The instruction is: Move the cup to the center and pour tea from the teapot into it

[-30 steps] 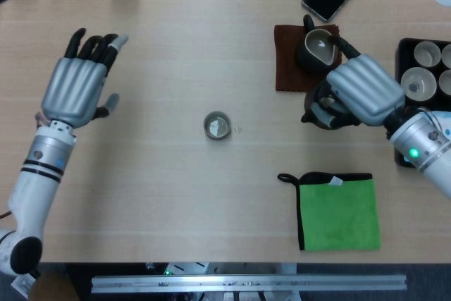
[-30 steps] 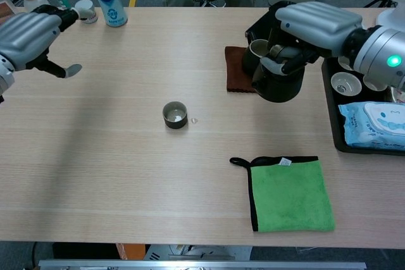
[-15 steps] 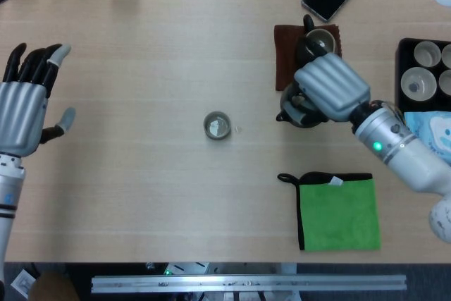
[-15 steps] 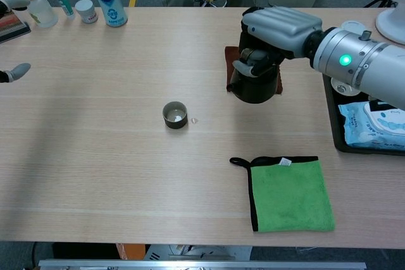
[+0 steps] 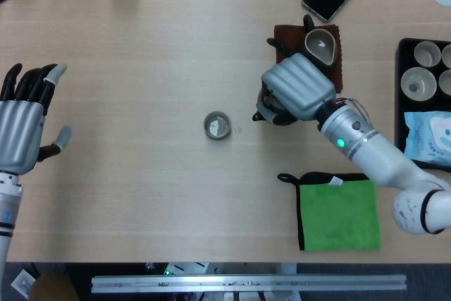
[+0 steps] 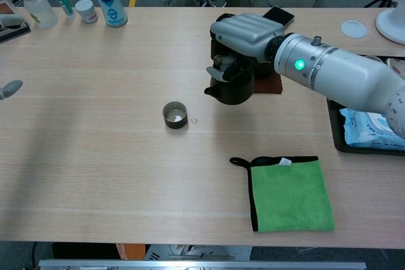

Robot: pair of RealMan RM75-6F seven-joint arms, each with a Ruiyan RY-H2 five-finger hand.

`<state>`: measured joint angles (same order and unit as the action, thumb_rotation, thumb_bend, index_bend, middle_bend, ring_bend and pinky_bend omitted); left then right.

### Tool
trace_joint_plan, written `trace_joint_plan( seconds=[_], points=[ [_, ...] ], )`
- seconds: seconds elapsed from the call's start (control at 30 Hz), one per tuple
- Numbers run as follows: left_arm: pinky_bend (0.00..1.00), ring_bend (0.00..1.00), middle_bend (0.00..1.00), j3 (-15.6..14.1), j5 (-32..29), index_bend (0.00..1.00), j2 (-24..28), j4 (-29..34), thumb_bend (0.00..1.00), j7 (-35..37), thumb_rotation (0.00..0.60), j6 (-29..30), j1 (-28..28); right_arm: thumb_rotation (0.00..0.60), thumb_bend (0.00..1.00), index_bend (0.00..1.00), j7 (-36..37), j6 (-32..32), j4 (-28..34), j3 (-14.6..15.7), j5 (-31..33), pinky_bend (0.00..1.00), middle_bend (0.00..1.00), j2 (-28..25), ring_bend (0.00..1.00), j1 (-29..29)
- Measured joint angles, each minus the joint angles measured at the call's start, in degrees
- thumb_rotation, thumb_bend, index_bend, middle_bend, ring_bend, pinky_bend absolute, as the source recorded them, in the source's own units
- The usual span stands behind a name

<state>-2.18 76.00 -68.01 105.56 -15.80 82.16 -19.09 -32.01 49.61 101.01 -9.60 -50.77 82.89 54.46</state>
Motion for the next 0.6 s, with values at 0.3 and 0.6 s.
trace_joint_plan(
  seconds=[0.3,0.6],
  points=[
    [0.03,0.12,0.13,0.5,2.4,0.06,-0.4,0.9,0.30,-0.1,0.600,0.5,1.7,0.498,0.44,1.00,-5.0,1.0,-2.5,-0.3,5.1,0.02,0.96,4.0,0.88,4.4],
    [0.03,0.12,0.13,1.1,3.5,0.06,-0.4,2.0,0.30,-0.8,0.600,-0.4,2.5,0.498,0.44,1.00,-9.3,1.3,-5.2,-0.7,10.1,0.02,0.96,7.4,0.88,9.1]
  ],
)
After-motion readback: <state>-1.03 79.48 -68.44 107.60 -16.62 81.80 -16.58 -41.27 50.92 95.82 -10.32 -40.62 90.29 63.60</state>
